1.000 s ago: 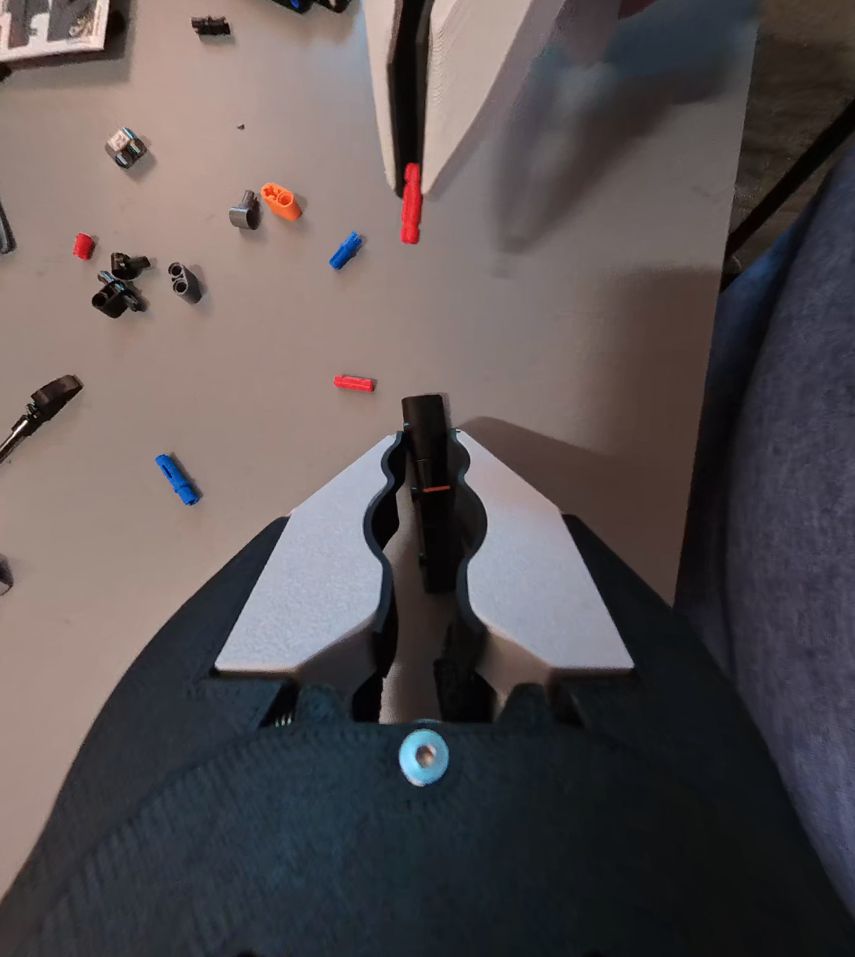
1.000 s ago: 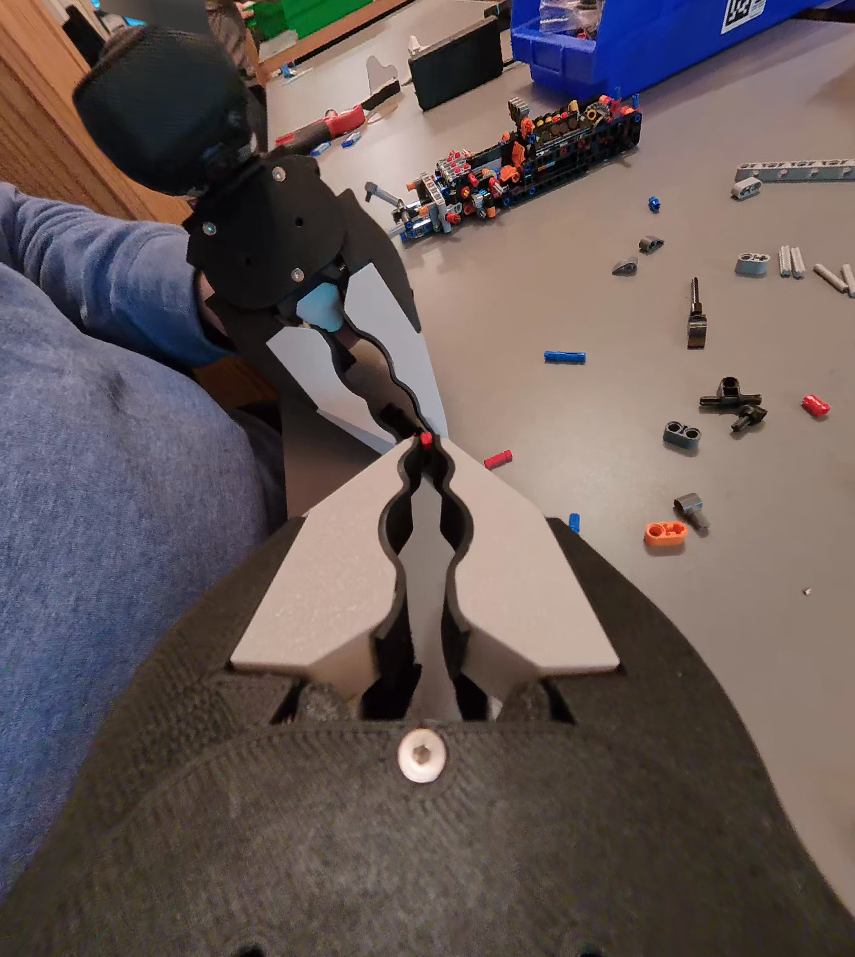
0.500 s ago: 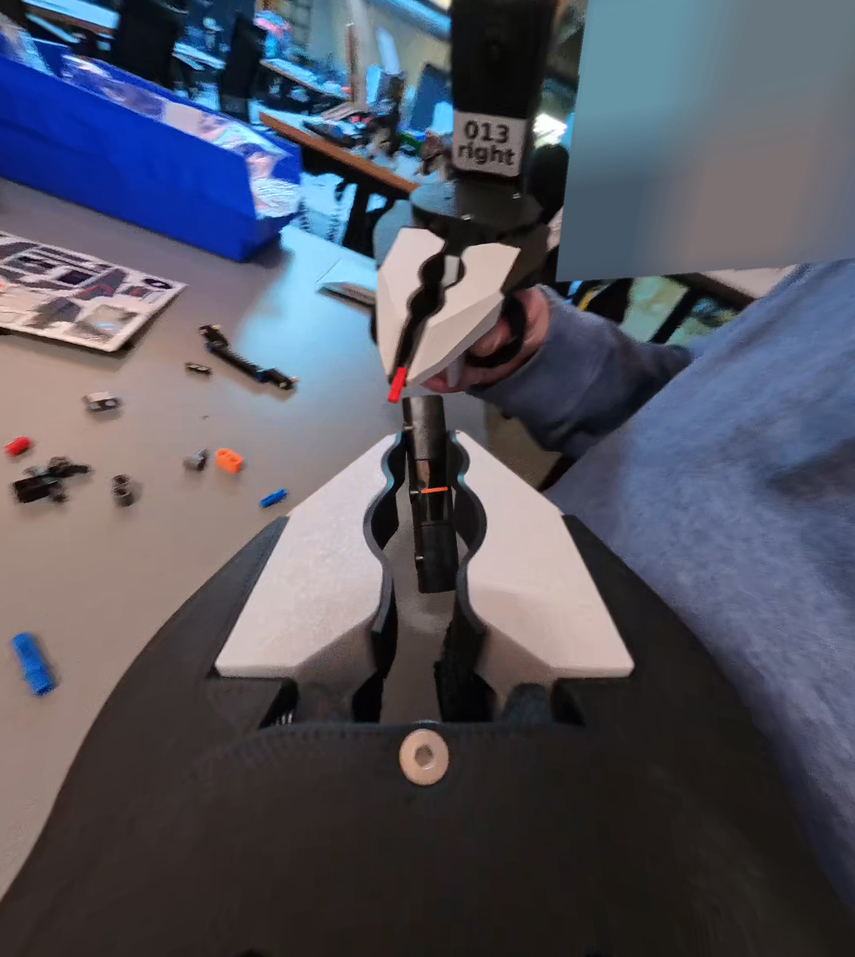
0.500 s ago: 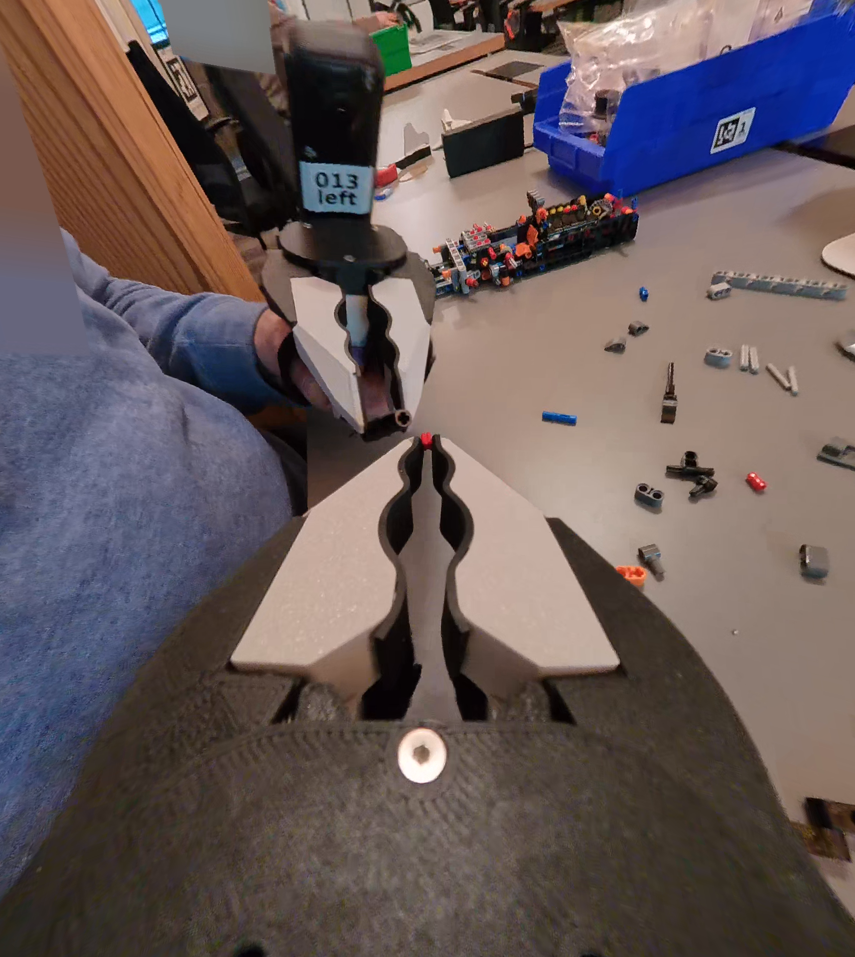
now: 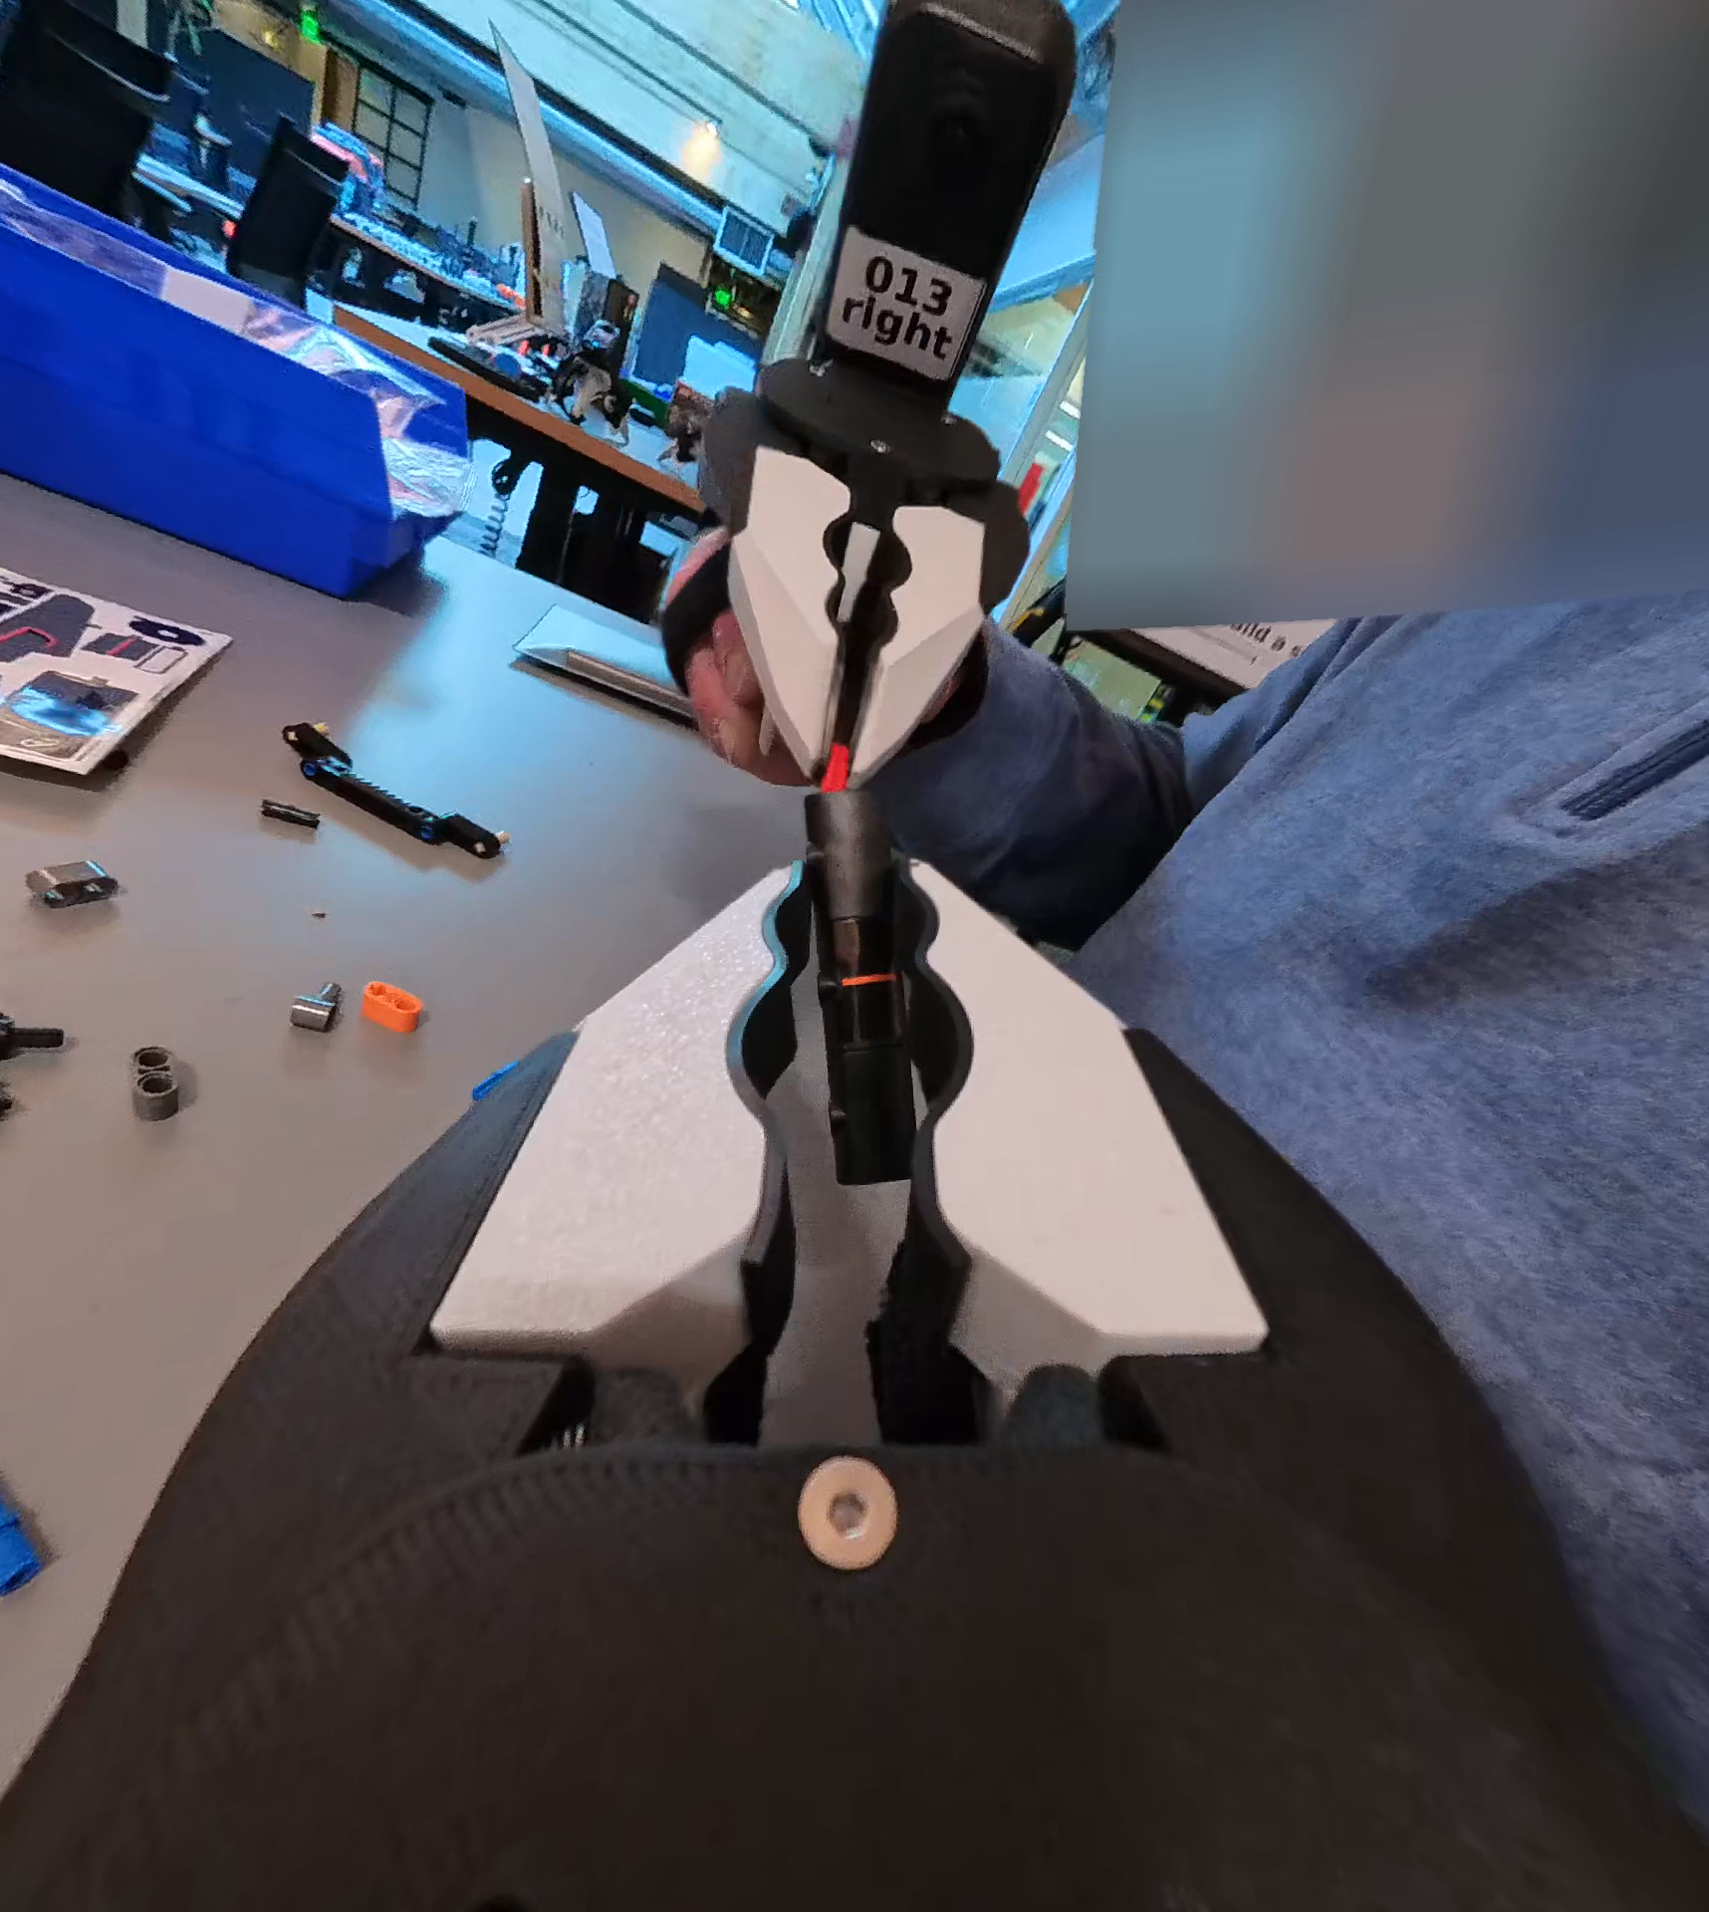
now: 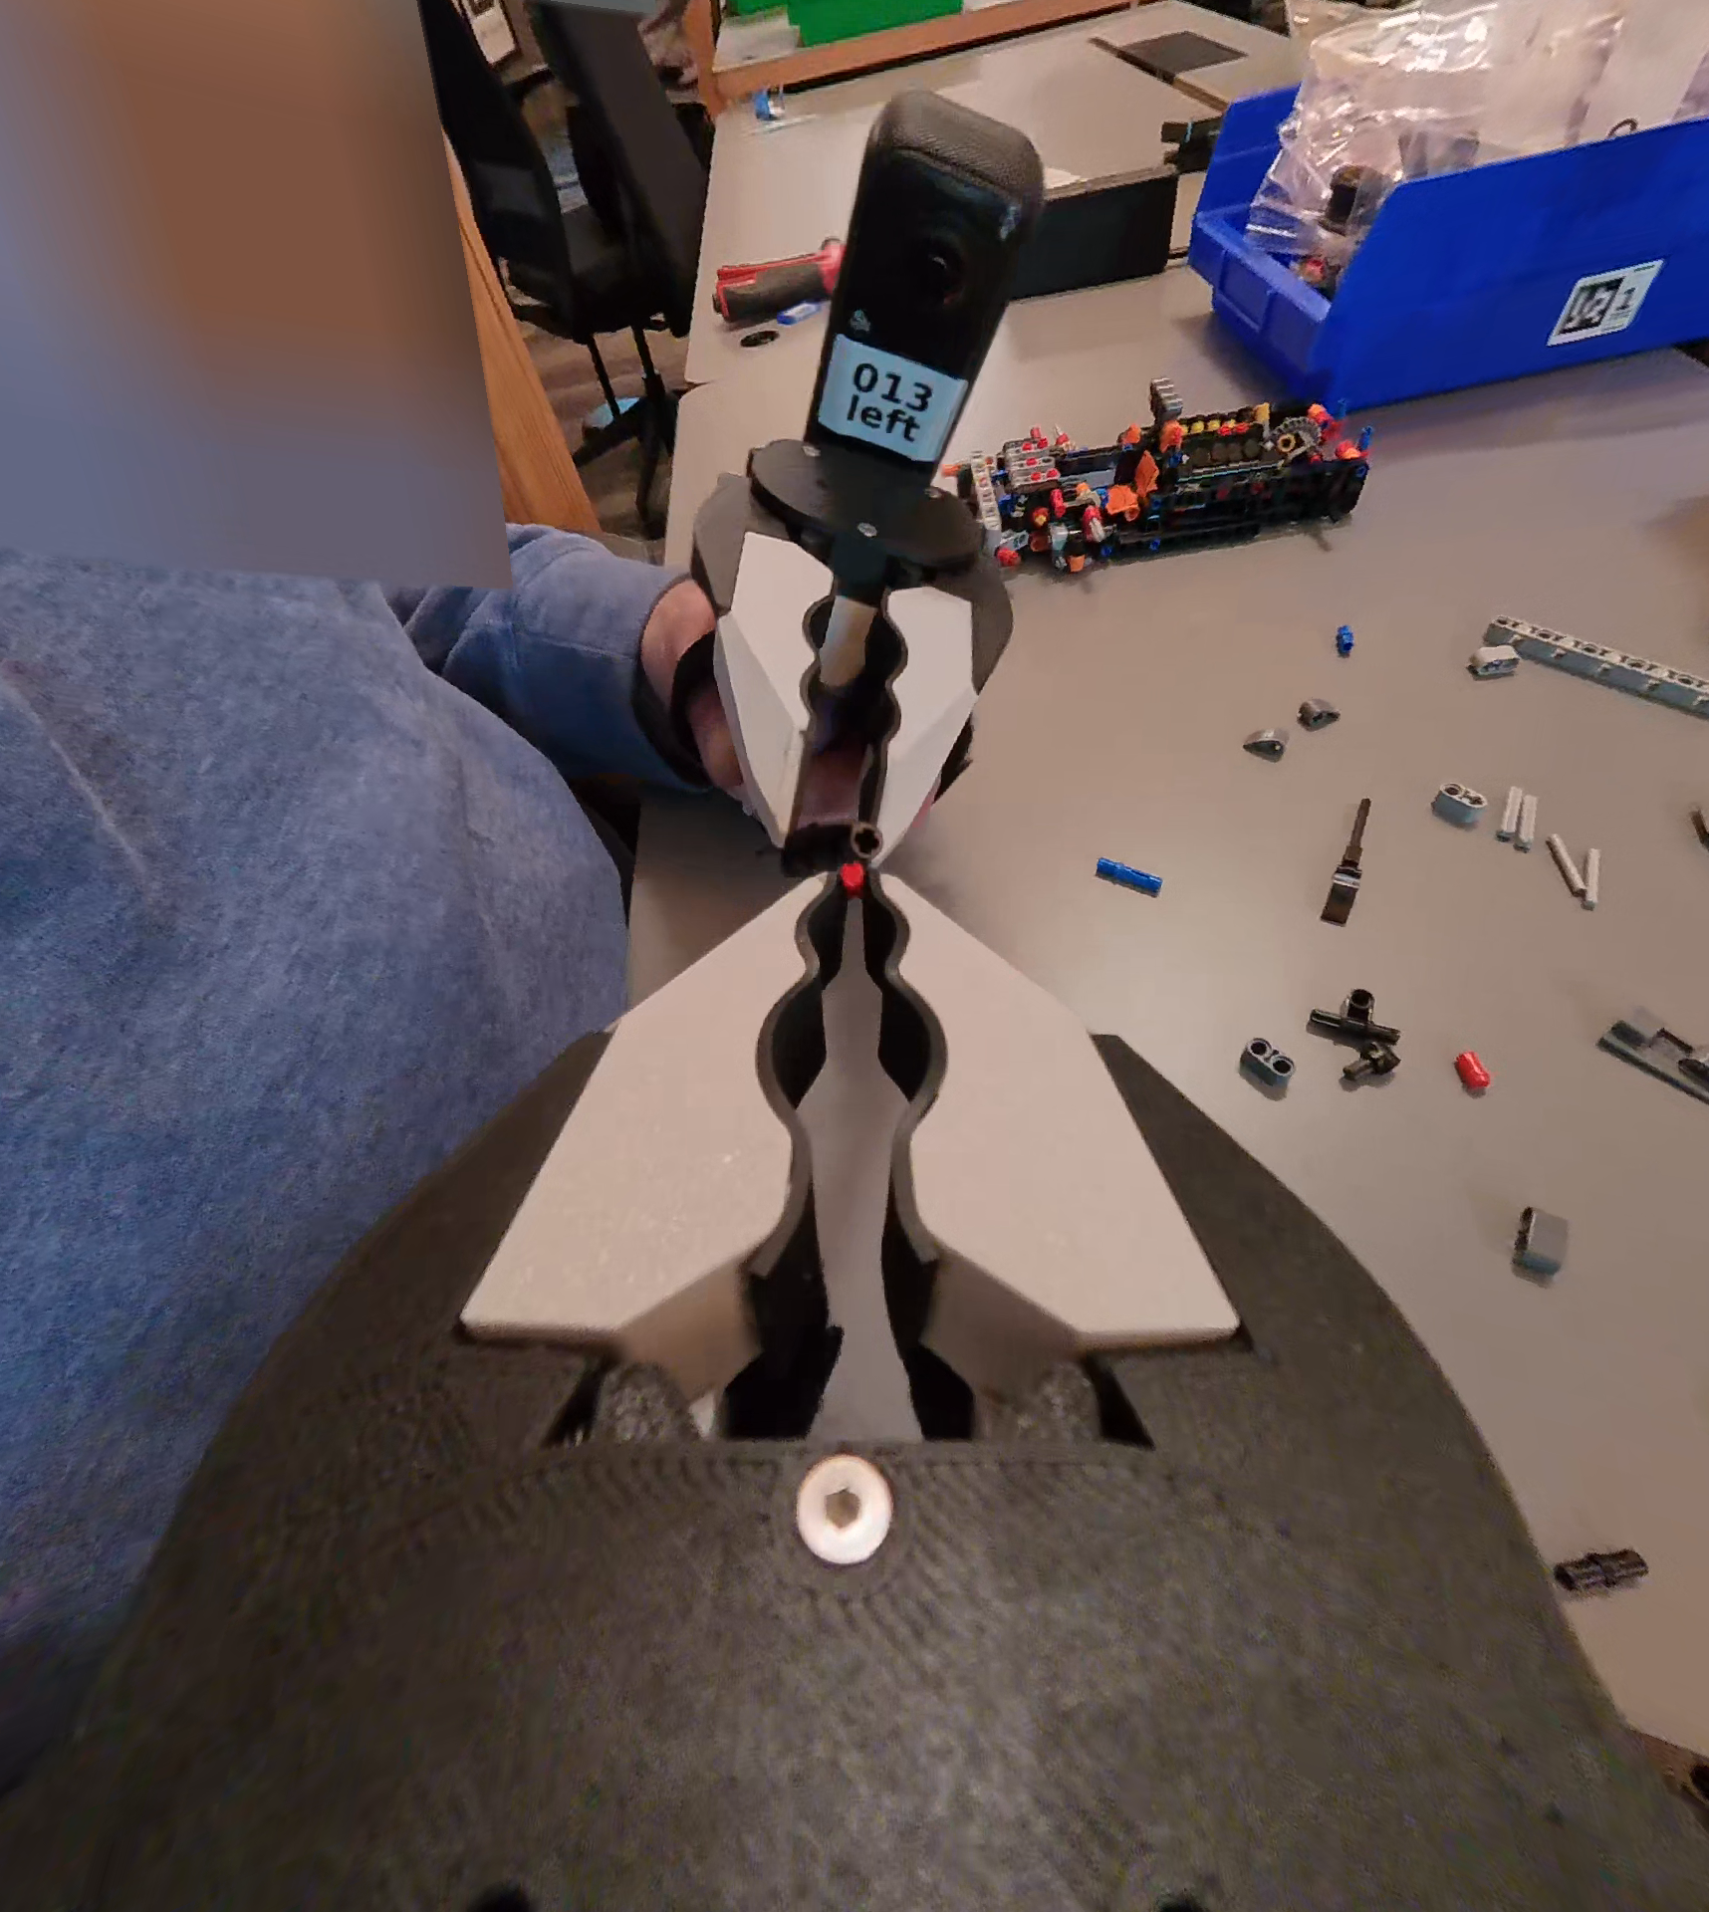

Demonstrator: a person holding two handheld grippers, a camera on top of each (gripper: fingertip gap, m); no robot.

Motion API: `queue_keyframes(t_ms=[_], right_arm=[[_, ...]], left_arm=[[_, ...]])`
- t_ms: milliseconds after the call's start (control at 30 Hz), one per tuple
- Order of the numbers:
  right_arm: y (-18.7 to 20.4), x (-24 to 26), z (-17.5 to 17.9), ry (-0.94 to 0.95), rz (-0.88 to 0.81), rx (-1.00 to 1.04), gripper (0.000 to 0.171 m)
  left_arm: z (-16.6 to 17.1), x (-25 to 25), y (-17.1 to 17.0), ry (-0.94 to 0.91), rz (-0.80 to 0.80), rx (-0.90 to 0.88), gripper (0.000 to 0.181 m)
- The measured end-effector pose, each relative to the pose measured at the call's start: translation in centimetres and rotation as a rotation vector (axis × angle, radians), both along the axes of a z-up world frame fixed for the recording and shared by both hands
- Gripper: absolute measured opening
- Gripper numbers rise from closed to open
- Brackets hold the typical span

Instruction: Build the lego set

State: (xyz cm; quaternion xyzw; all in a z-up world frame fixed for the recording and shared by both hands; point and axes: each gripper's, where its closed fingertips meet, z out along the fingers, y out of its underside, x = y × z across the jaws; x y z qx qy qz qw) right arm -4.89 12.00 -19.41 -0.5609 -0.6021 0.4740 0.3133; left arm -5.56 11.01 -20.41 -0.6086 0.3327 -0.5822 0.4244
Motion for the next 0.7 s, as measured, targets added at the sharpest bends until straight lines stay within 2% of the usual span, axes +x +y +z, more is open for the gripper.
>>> queue_keyframes(t_ms=[700], right_arm=[[-1.0,-0.2,0.6,-0.037,0.093,-0.023,0.001]], left_arm=[[0.4,0.1,-1.5,-0.104,-0.111,-0.120,0.013]])
